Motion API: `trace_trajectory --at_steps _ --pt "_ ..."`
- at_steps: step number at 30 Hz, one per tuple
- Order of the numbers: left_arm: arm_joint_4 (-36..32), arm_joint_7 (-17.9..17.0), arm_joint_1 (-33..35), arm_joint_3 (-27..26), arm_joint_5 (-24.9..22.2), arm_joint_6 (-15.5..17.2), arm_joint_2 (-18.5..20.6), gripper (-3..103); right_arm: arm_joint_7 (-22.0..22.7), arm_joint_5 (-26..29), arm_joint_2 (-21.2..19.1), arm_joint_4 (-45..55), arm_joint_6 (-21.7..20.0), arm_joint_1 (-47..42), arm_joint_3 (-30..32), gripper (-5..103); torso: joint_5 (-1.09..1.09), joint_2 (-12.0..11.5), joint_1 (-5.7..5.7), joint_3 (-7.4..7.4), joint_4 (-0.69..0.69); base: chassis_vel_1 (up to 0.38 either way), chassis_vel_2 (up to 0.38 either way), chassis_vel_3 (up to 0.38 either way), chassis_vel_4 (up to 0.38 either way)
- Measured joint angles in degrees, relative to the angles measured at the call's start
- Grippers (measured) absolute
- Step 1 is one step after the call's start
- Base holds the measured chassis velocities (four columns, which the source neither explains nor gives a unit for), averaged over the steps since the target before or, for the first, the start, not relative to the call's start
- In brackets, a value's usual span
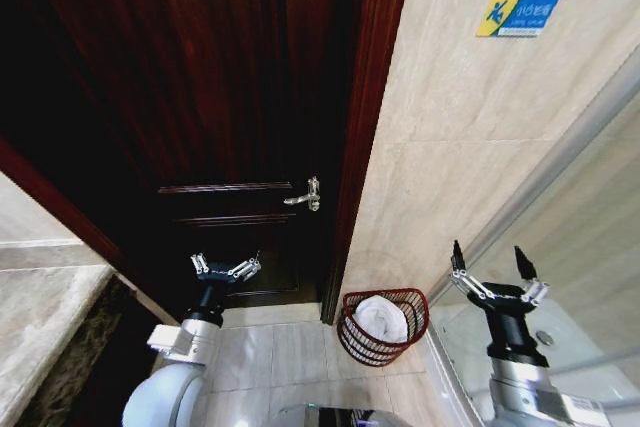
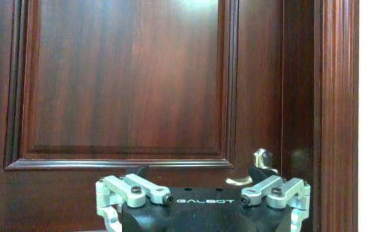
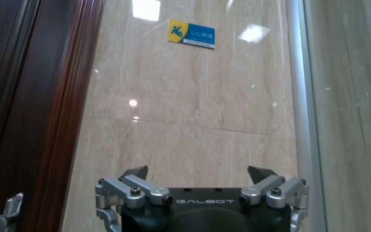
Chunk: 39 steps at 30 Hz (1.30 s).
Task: Discard the used towel into the hamper.
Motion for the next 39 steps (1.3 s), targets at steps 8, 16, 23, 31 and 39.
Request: trace_trajectory --at_steps 8,16,23,31,39 --pt "0.00 0.00 0.00 0.00 0.00 0.00 0.00 100 -0.02 0.00 -0.01 -0.04 0.00 0.00 0.00 100 0.00 -0.58 -0.26 -0.35 0.00 0.000 0.000 0.000 0.000" --pt "0.00 0.00 0.00 0.00 0.00 0.00 0.00 100 -0.05 0.02 -0.01 -0.05 0.00 0.00 0.00 100 0.00 1.32 0.61 0.68 0.00 0.000 0.000 0.000 0.000" --pt "0.00 0.00 0.00 0.00 0.00 0.00 0.00 100 -0.06 0.02 -0.01 -0.05 0.00 0.00 0.00 100 0.00 3.30 1.51 1.75 0.00 0.000 0.000 0.000 0.000" --pt "0.00 0.00 0.00 0.00 0.00 0.00 0.00 100 -0.06 0.02 -0.01 -0.05 0.00 0.00 0.01 100 0.00 4.00 1.83 2.14 0.00 0.000 0.000 0.000 0.000" --pt "0.00 0.00 0.00 0.00 0.00 0.00 0.00 100 -0.06 0.02 -0.01 -0.05 0.00 0.01 0.01 100 0.00 3.98 1.85 2.14 0.00 0.022 -0.014 -0.012 0.014"
